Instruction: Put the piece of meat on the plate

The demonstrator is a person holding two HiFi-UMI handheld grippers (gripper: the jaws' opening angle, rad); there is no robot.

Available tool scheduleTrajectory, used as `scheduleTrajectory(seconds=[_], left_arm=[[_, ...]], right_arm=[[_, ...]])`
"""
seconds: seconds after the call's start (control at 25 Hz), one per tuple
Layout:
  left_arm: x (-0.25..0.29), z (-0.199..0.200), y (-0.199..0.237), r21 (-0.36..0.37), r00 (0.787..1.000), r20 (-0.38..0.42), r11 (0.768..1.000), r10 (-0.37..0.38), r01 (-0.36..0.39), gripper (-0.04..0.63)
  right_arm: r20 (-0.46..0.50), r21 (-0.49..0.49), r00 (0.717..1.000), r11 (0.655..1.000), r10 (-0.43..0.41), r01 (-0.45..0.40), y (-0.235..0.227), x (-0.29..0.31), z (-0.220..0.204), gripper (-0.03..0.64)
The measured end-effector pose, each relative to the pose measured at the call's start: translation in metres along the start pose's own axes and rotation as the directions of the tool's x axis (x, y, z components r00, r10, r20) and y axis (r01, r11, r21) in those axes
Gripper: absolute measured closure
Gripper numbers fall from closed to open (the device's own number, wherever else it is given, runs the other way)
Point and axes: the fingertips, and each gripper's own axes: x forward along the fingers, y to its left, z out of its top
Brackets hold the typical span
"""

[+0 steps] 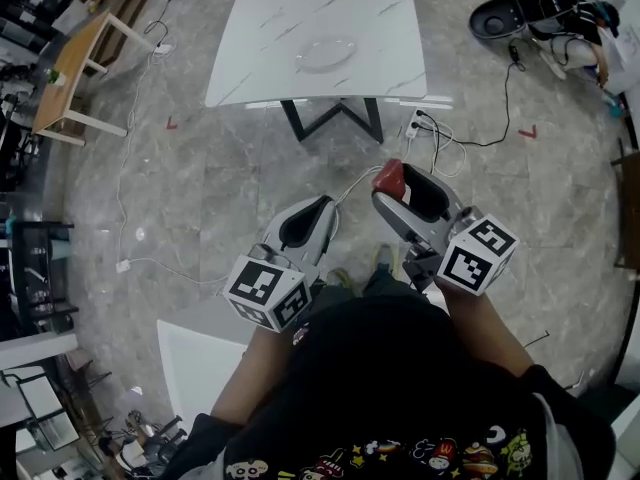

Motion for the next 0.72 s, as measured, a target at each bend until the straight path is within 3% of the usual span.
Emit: scheduleTrajectory(seconds=[0.36,0.72], left_arm=[[0.015,0.008,-0.012,0.046,0.999,-0.018,0.998,0.043,-0.042,0.595],[0.028,0.007,-0.011,0.05,1.0,-0.013,0.999,0.014,-0.013,0.595]], right_arm=[[0.038,0.024,0.999,0.999,0.039,-0.04,-0.019,-0.013,0.017,0.29],[0.043,0.003,0.999,1.0,0.012,-0.013,-0.025,-0.017,0.018,0.289]])
